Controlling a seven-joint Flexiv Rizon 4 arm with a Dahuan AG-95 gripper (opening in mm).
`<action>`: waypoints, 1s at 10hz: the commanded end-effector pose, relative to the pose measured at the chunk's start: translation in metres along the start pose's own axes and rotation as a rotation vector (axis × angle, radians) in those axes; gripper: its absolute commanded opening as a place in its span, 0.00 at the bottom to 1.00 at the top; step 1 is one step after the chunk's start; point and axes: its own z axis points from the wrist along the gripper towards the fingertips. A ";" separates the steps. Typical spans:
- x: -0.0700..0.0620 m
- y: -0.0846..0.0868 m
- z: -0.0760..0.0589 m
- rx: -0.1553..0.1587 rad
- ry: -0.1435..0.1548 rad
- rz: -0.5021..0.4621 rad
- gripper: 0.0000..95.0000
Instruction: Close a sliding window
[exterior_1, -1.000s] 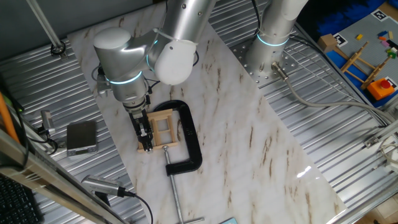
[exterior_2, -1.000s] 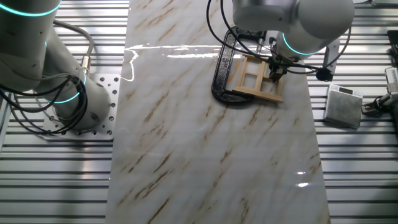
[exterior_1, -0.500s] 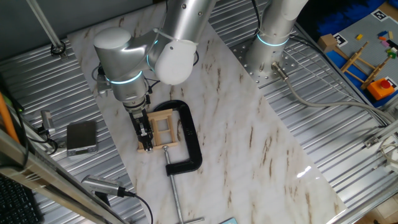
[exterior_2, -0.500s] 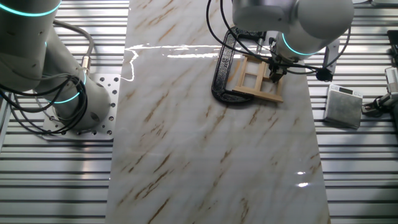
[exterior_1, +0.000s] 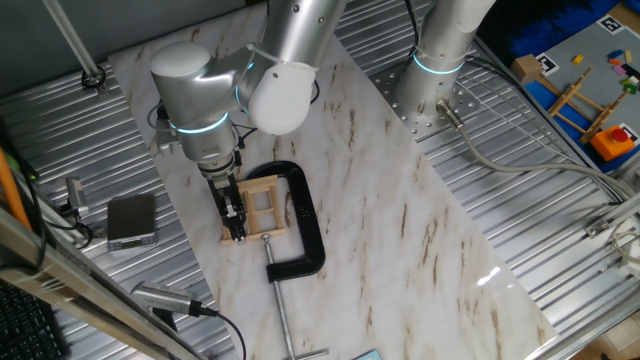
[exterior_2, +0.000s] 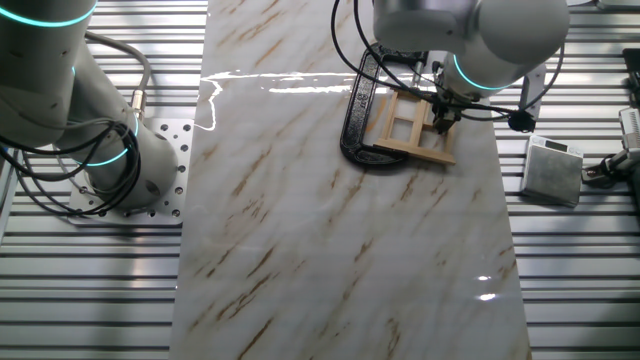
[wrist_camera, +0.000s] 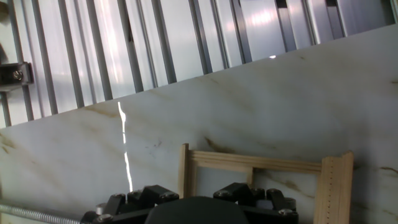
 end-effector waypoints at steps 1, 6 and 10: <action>0.000 0.001 -0.001 -0.001 0.000 -0.004 0.80; 0.000 0.003 0.000 -0.003 0.000 -0.005 0.80; -0.001 0.002 0.002 -0.009 0.000 -0.010 0.80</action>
